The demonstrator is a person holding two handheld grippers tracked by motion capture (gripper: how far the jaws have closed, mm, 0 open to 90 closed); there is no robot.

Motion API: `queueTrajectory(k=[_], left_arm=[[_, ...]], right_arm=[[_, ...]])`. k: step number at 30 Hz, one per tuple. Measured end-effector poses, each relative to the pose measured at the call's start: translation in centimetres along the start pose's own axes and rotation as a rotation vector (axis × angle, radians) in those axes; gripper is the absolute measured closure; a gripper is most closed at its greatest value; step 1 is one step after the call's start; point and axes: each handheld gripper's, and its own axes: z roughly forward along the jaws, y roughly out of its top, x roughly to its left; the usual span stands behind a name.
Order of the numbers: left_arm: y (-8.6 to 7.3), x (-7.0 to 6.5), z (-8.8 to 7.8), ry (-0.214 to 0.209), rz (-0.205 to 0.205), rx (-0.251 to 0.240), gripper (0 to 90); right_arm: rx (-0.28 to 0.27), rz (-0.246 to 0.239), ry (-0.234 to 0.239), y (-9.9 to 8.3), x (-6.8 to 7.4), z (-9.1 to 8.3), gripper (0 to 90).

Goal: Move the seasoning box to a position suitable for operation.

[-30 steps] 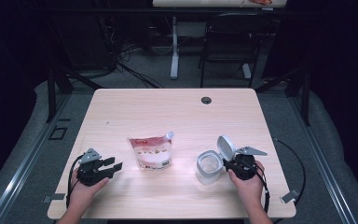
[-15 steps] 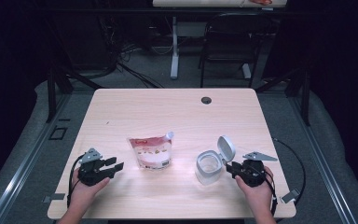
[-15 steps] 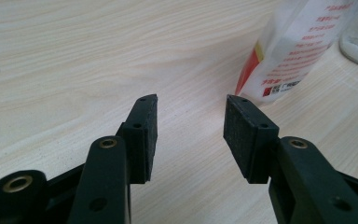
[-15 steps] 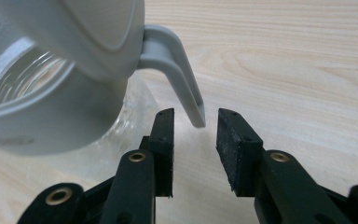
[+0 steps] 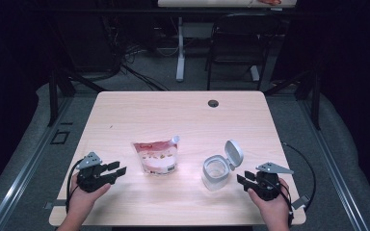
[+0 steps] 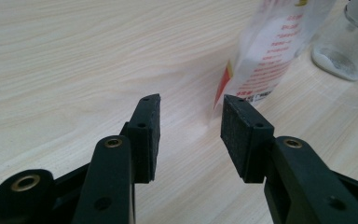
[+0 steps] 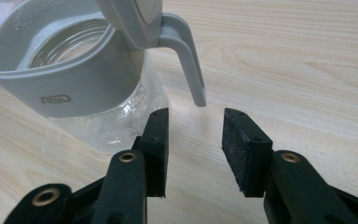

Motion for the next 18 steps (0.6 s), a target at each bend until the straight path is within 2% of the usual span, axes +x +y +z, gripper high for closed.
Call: queueTrajectory(k=[7, 11, 18], left_arm=[[-0.2, -0.3, 0.4, 0.001, -0.007, 0.004, 57.0], [-0.3, -0.2, 0.4, 0.001, -0.008, 0.009, 56.9], [-0.4, 0.0, 0.3, 0.001, -0.020, 0.010, 56.8]], right_arm=[[-0.082, -0.011, 0.017, 0.7, 0.5, -1.2, 60.7], [-0.102, -0.015, 0.027, 1.3, 1.0, -1.6, 60.3], [-0.128, -0.022, 0.059, 2.3, 1.7, -1.8, 74.3]])
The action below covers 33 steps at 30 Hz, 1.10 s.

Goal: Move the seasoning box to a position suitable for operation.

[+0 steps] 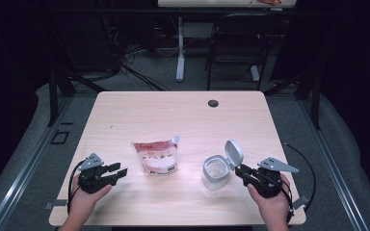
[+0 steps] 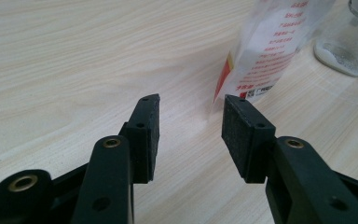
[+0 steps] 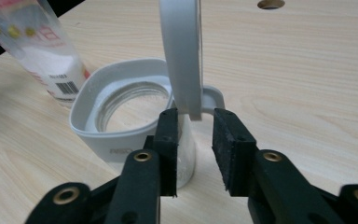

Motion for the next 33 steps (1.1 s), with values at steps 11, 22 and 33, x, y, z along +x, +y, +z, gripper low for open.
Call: queueTrajectory(k=[11, 22, 33], left_arm=[[-0.1, 0.1, 0.0, 0.007, -0.013, -0.010, 56.8], [-0.1, 0.1, 0.0, 0.008, -0.012, -0.012, 56.6], [0.3, 0.0, -0.5, 0.010, 0.007, -0.010, 60.0]], right_arm=[[-0.005, -0.023, -0.008, 0.8, -0.3, 0.5, 78.2], [-0.014, 0.014, 0.004, 1.3, -1.6, 1.1, 78.6], [-0.007, 0.008, 0.015, 1.0, -1.7, 0.6, 76.2]])
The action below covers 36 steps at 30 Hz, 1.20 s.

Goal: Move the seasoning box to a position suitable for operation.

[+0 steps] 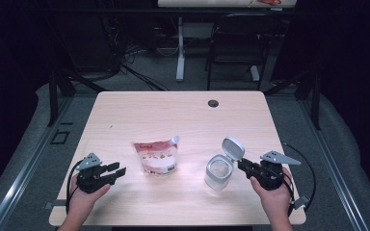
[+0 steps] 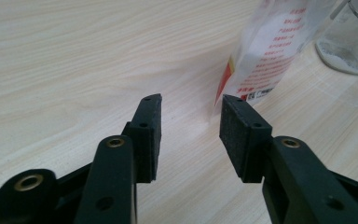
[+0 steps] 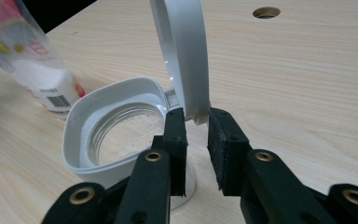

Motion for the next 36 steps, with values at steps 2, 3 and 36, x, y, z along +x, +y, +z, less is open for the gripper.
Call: queueTrajectory(k=[2, 3, 36], left_arm=[[0.2, -0.1, -0.2, -0.005, -0.008, -0.005, 61.3], [0.4, -0.2, -0.3, -0.013, -0.011, -0.009, 62.4], [9.2, -3.7, 0.2, -0.142, 0.099, -0.036, 51.4]], right_arm=[[0.007, 0.009, 0.011, -0.1, 0.0, -0.3, 72.6], [0.014, 0.005, 0.010, -0.2, 0.0, -0.4, 71.4], [0.012, -0.032, 0.029, 1.3, 1.1, -2.6, 66.5]])
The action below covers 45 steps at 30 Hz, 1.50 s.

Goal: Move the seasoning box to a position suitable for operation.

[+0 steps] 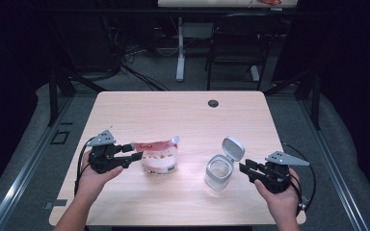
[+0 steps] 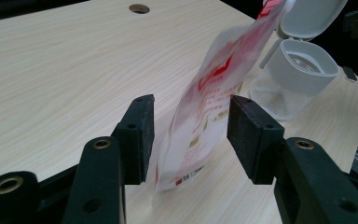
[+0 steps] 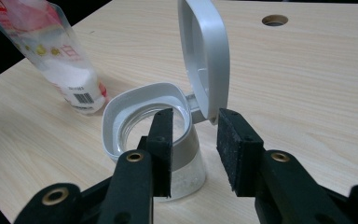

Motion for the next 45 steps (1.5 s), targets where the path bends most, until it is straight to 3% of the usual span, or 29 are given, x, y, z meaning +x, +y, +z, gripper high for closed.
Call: queueTrajectory(k=[13, 22, 31, 36, 45], left_arm=[[1.7, 0.1, 0.8, -0.030, 0.003, -0.001, 58.9], [1.7, 0.3, 0.6, -0.045, 0.041, -0.013, 64.4], [1.3, 0.0, 0.1, -0.027, 0.047, -0.011, 65.0], [1.1, 0.2, -0.5, -0.021, 0.033, -0.016, 62.9], [0.7, 0.6, -1.0, -0.008, 0.027, -0.013, 65.3]], right_arm=[[0.026, -0.029, 0.022, 1.2, 0.4, -0.3, 60.0], [0.004, -0.067, 0.034, 2.5, 0.8, -1.0, 63.7], [-0.021, -0.121, 0.064, 4.1, 2.5, -1.1, 64.6], [-0.032, -0.153, 0.106, 5.2, 3.7, -0.4, 64.4], [-0.017, -0.190, 0.153, 6.5, 5.3, 2.9, 63.7]])
